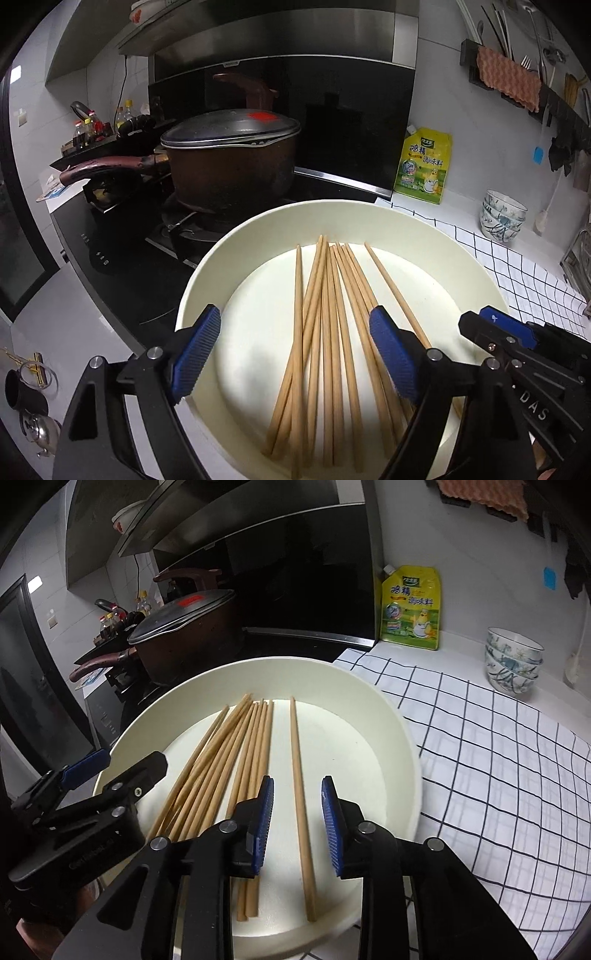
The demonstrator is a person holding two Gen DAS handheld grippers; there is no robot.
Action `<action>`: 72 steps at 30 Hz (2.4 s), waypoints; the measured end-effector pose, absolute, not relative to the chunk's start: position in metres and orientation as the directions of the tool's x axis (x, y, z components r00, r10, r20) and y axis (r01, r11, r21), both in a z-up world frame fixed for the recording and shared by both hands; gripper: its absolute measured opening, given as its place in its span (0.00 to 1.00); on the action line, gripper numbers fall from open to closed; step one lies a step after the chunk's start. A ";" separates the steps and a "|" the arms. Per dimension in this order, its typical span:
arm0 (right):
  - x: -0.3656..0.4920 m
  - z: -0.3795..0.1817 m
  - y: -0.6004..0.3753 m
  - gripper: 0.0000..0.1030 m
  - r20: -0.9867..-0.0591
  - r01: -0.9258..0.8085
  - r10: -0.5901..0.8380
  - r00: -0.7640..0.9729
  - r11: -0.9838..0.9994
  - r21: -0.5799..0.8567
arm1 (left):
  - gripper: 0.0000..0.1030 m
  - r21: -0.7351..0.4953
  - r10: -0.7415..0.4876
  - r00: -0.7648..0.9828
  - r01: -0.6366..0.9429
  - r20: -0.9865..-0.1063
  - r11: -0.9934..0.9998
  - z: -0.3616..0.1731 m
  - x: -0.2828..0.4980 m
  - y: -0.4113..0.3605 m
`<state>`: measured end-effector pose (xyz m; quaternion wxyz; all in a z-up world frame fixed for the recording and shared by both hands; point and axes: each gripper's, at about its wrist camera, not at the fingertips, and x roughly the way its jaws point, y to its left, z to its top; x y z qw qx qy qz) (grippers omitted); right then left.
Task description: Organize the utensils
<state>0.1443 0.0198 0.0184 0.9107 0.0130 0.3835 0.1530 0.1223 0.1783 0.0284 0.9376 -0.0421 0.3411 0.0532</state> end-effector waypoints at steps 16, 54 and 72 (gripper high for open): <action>0.101 0.032 -0.003 0.44 -0.632 -0.208 0.267 0.727 0.964 0.168 | 0.84 -0.037 0.081 0.766 -0.136 -0.638 0.990 0.039 0.093 0.171; 0.055 0.045 -0.024 0.62 -0.581 -0.127 0.179 0.794 0.984 0.129 | 0.94 0.003 0.097 0.773 -0.122 -0.627 0.993 0.052 0.060 0.152; 0.051 0.047 -0.023 0.63 -0.580 -0.128 0.181 0.794 0.983 0.130 | 0.94 -0.014 0.090 0.773 -0.126 -0.628 0.992 0.054 0.057 0.154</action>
